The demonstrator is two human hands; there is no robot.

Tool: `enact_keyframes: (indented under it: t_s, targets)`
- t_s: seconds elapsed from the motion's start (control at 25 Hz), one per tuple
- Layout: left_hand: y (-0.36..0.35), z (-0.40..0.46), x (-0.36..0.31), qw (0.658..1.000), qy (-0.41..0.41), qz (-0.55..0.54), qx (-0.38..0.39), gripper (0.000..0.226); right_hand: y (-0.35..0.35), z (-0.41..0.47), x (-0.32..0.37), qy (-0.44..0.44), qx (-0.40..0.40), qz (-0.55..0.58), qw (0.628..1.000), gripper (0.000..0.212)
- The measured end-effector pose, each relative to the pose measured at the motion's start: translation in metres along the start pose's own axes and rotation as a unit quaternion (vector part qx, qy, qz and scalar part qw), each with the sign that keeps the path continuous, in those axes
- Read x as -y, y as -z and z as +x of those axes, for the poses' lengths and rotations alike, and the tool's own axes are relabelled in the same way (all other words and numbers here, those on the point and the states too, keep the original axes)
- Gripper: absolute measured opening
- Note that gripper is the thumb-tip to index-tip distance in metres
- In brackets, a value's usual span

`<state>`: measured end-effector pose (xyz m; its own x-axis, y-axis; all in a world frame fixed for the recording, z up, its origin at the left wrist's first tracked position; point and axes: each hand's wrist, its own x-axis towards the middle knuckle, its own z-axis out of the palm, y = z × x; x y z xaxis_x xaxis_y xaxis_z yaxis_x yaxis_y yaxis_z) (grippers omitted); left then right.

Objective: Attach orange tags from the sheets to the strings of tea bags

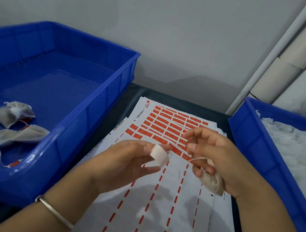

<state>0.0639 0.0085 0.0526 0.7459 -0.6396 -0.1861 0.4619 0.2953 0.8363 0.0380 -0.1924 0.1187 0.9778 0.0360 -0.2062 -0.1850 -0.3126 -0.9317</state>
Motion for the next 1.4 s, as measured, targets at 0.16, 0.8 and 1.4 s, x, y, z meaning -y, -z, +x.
enact_keyframes:
  t_s: [0.16, 0.8, 1.4]
  targets:
    - [-0.014, -0.008, 0.005, 0.982, 0.009, 0.117, 0.150, 0.012, -0.002, -0.008, 0.004, 0.023, 0.051, 0.029, 0.998, 0.014]
    - [0.001, -0.009, -0.003, 0.976, -0.007, 0.163, 0.145, 0.037, -0.010, -0.015, 0.002, -0.007, 0.056, -0.178, 0.982, 0.025]
    - [-0.037, -0.015, 0.028, 0.963, -0.097, -0.040, -0.248, 0.034, -0.097, -0.041, -0.021, 0.037, -0.239, 0.336, 0.910, 0.020]
